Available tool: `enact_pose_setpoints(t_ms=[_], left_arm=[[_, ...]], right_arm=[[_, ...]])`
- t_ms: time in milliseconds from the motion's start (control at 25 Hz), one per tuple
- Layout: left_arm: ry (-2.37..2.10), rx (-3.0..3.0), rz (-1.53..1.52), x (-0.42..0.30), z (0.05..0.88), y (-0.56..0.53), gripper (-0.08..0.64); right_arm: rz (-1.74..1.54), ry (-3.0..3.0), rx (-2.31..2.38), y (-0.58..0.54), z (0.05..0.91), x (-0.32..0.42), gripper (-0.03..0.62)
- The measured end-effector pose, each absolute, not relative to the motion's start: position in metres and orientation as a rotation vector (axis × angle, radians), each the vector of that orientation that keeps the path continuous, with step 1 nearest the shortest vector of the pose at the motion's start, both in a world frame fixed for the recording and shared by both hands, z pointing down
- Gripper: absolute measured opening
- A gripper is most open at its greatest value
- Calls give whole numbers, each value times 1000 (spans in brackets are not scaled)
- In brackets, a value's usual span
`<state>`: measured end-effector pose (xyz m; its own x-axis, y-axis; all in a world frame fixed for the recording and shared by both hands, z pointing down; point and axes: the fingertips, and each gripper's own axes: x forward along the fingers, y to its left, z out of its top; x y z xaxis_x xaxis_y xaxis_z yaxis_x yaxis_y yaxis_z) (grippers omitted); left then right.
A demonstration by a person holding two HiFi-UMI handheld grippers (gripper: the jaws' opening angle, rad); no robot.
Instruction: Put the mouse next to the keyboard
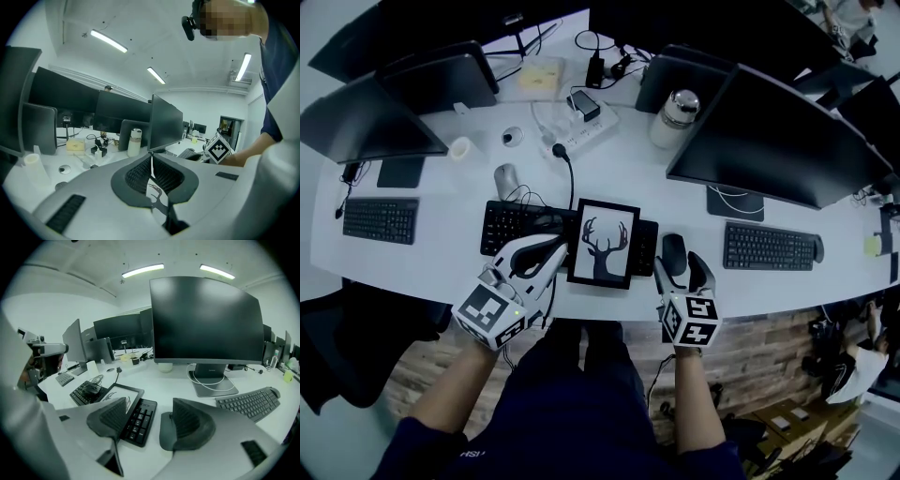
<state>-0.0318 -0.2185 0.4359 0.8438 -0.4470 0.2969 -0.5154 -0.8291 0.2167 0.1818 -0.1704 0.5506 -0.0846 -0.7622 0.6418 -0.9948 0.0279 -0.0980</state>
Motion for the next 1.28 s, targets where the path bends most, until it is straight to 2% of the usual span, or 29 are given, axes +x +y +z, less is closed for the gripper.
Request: enact_pose_setpoints(t_ms=[1280], left_arm=[[-785, 2788, 231, -68, 386, -202, 34]], right_arm=[[602, -2171, 1790, -172, 434, 115, 141]])
